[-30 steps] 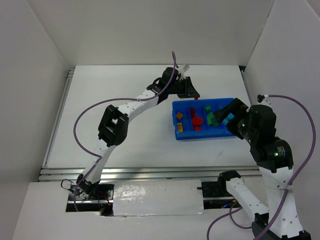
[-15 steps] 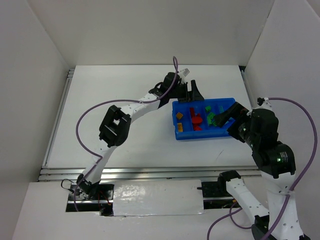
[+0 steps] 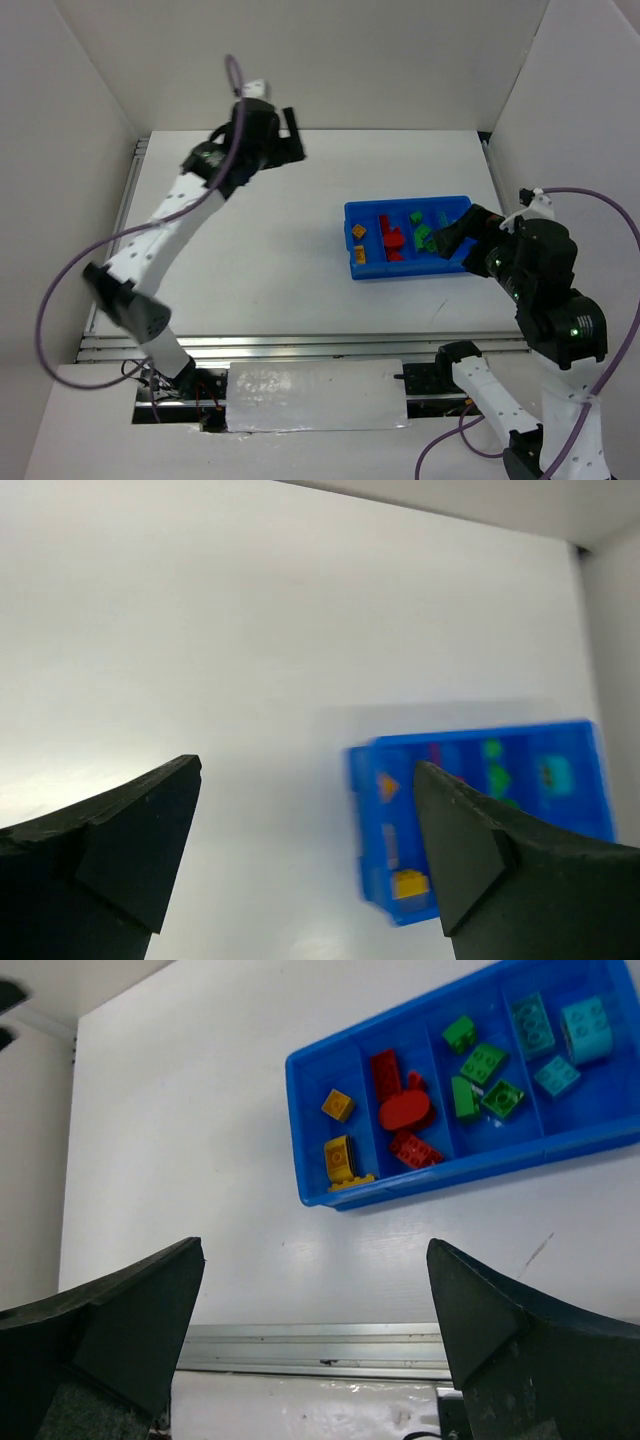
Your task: Sort the legos into containers by color
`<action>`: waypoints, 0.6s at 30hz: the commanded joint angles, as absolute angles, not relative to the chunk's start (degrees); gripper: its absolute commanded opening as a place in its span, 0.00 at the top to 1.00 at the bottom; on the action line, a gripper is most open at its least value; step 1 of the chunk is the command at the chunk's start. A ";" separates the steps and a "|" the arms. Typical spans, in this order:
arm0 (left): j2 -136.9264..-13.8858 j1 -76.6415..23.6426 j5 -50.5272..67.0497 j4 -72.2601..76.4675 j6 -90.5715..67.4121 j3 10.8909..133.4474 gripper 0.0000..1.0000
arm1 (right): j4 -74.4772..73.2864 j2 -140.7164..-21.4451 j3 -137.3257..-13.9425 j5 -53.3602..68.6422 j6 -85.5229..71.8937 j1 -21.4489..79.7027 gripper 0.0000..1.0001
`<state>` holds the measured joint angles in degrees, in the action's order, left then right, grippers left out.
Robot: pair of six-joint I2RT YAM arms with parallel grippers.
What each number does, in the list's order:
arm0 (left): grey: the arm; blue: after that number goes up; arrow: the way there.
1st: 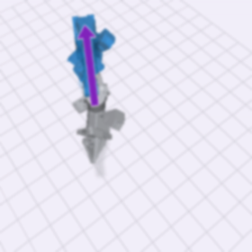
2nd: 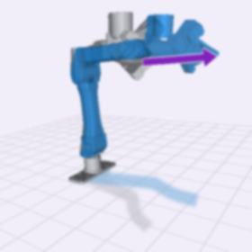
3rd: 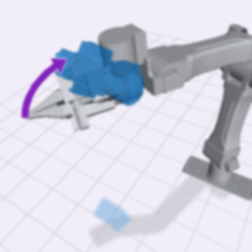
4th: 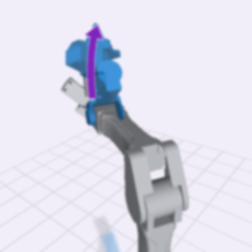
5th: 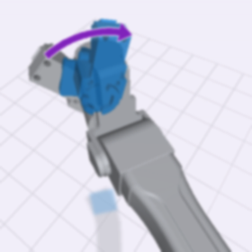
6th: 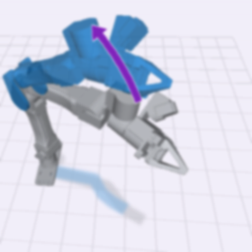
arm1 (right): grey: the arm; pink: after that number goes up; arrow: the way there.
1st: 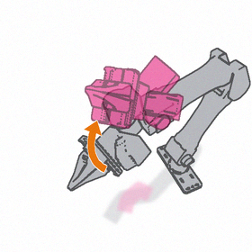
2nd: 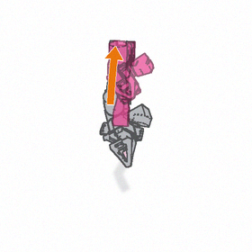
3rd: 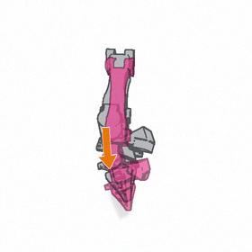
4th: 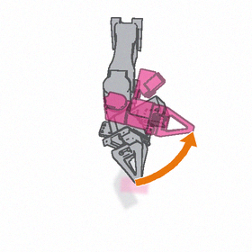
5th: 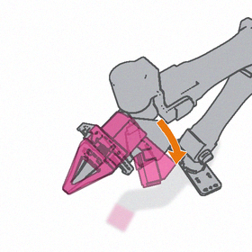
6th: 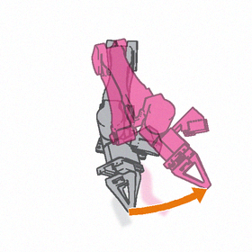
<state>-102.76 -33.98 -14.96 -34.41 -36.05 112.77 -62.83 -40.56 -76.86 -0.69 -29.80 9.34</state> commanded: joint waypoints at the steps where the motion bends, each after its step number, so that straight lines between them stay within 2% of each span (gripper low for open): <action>1: -89.15 -29.63 -33.64 -52.97 -37.07 103.84 0.01 | -64.33 -39.64 -82.43 -2.11 -24.01 9.58 0.00; 4: -76.67 -25.67 -38.13 -60.28 -38.76 95.84 0.01 | -68.54 -40.43 -89.36 -5.70 -22.24 10.81 0.00; 8: -61.04 -24.61 -46.12 -64.15 -37.97 88.43 0.00 | -71.54 -37.19 -91.23 -7.82 -19.95 12.65 0.00; 18: -40.09 -24.70 -47.21 -74.79 -41.56 83.42 0.00 | -80.32 -30.15 -97.20 -7.91 -20.73 13.71 0.00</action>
<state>-43.70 -24.53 -45.50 -70.74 -39.11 84.47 -75.90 -31.44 -94.00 -6.81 -21.12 13.26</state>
